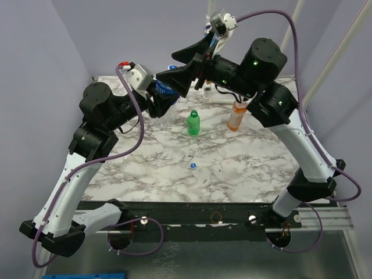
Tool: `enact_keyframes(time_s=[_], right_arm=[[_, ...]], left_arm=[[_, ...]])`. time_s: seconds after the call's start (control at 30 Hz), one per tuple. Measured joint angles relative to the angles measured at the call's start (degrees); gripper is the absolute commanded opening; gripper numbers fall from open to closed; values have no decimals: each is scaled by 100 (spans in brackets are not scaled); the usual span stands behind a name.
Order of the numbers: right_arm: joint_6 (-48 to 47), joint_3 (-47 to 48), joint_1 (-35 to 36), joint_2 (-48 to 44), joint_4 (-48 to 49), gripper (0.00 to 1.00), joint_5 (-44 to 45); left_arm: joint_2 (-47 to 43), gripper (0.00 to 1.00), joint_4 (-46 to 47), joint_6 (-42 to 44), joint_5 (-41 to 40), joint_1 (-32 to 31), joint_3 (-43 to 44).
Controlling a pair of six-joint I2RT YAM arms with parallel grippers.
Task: Unscrew the bottle caps
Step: Unscrew the bottle cap from the plastic bottle.
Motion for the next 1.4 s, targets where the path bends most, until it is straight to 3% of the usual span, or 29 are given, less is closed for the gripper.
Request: enact_keyframes(time_s=[0.17,0.43,0.57,0.73,1.23,1.4], right_arm=[[-212,13,216,286,-282,76,1047],[-195,-439,236,297,-55,69,2109],[-85,-546,236,295,249,64,2197],[149,-588,236,302,391,46,2135],[463,-881,258,264,592,56,2094],[529,-1165,273,168,750,37,2022]], left_arm=[[122,0,-2,321,-782,-13,0],[125,0,46,407,-1150,-74,-55],[109,0,48,409,-1161,-76,-142],[76,0,66,413,-1182,-85,-216],[4,0,105,457,-1274,-87,-234],[2,0,79,457,-1292,-85,-264]])
